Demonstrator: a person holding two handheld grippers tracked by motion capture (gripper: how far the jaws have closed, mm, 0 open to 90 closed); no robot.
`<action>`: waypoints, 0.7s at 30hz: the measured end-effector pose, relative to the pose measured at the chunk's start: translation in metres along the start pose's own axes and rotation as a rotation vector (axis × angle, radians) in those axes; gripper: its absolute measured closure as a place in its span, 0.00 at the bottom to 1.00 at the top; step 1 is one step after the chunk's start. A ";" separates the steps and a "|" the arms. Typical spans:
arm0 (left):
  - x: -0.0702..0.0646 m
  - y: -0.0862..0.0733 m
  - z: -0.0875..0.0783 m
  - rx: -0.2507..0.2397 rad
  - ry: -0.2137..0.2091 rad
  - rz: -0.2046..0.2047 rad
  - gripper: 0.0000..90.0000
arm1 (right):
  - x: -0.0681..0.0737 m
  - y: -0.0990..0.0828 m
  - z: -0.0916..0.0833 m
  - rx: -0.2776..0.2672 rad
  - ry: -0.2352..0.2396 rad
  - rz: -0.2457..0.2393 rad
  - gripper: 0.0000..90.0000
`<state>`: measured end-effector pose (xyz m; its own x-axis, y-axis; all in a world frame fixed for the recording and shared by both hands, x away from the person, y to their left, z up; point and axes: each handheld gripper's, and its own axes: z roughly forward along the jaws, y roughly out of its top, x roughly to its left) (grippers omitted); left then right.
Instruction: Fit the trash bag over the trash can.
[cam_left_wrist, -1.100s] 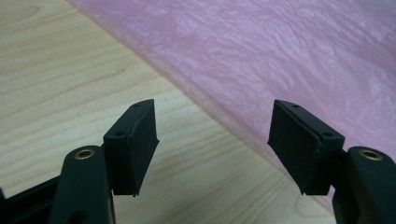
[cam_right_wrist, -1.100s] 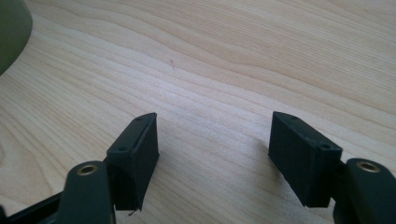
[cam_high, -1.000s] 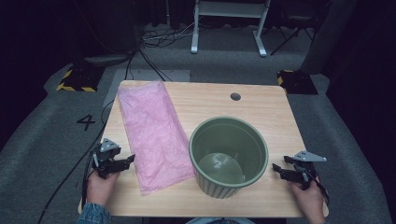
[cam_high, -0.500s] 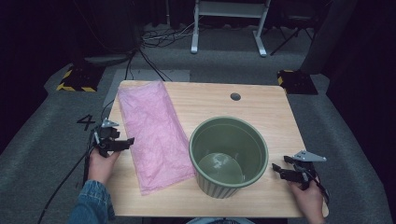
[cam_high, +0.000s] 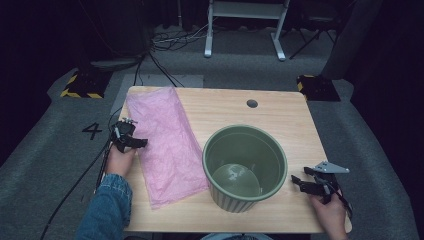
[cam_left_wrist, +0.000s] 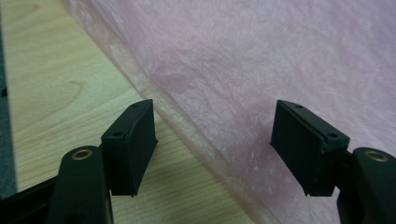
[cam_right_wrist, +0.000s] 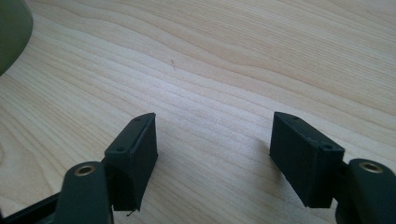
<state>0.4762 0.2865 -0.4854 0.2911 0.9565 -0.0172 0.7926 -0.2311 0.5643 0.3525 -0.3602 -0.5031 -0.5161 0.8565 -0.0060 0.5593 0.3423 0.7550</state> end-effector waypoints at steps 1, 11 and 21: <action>0.001 0.001 0.000 0.002 0.004 0.000 0.29 | 0.000 0.000 0.000 0.000 0.000 0.000 0.36; -0.009 0.005 0.003 0.031 0.010 -0.006 0.23 | 0.000 0.000 0.000 0.000 0.001 0.000 0.36; -0.025 0.000 -0.004 -0.009 -0.008 0.024 0.61 | 0.000 0.000 0.000 0.002 0.002 0.001 0.35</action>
<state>0.4665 0.2634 -0.4819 0.3145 0.9492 -0.0097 0.7801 -0.2527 0.5724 0.3521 -0.3599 -0.5030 -0.5169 0.8561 -0.0042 0.5607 0.3422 0.7540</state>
